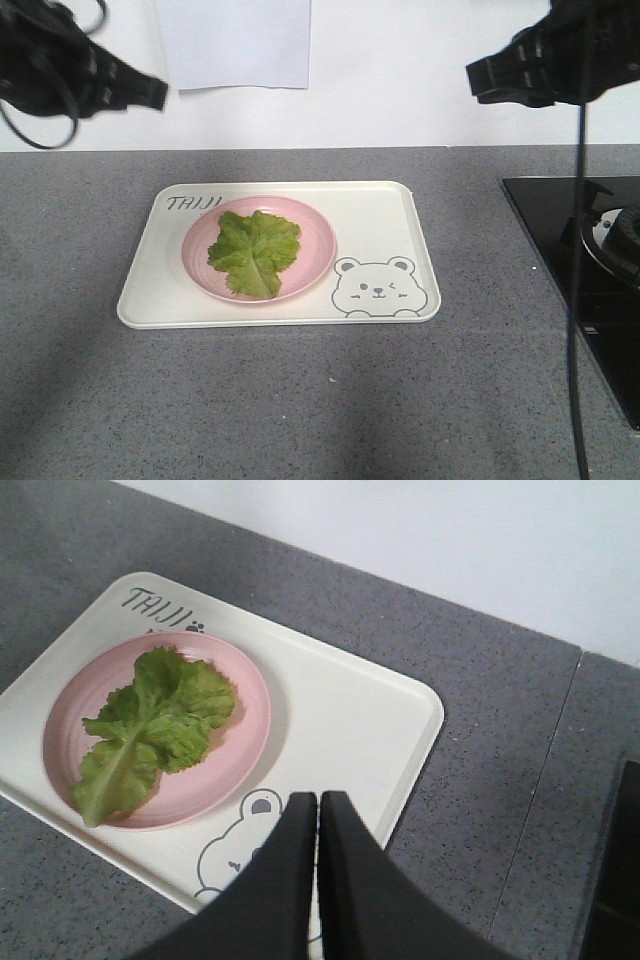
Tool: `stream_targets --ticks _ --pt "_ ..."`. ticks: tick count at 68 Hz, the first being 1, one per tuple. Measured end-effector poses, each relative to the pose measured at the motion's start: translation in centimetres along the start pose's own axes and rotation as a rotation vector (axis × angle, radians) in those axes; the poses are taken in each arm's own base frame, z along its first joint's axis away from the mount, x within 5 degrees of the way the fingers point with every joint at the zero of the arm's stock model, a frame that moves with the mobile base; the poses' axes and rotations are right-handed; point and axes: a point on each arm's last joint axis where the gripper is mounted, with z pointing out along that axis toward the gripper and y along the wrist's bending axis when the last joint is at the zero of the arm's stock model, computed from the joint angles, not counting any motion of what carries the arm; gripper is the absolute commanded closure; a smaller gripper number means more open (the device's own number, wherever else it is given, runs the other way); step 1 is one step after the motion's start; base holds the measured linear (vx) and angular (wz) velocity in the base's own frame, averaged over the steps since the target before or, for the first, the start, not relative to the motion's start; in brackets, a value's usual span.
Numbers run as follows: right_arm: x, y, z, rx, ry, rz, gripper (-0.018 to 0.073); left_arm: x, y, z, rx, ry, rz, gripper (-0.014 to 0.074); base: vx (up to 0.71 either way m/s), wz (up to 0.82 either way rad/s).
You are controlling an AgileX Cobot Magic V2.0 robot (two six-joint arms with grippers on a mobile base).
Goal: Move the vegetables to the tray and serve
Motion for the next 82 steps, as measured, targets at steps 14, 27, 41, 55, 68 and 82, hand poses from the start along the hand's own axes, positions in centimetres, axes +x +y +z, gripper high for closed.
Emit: stream_targets --ticks 14,27,41,55,68,82 --pt "6.6 1.7 -3.3 0.036 -0.107 -0.02 0.0568 3.7 0.3 -3.1 0.017 -0.136 0.004 0.0605 0.0 0.0" --pt "15.5 2.9 -4.7 0.098 -0.166 -0.022 0.0568 11.9 0.2 -2.4 0.051 -0.139 -0.007 0.0605 0.0 0.0" --pt "23.0 3.6 -4.9 0.148 -0.229 -0.011 0.0568 18.6 0.0 -2.0 0.121 -0.271 -0.121 0.0604 0.0 0.0" --pt "25.1 3.7 -5.4 0.19 -0.328 -0.014 0.0568 20.5 0.1 -1.7 0.142 -0.369 -0.197 0.0604 0.0 0.0" --pt "25.2 3.8 -5.5 0.189 -0.331 -0.015 0.0568 20.4 0.1 -1.8 0.143 -0.387 -0.203 0.0604 0.0 0.0" --pt "25.2 3.8 -5.5 0.187 -0.328 -0.015 0.0568 20.4 0.1 -1.8 0.143 -0.388 -0.204 0.0604 0.0 0.0"
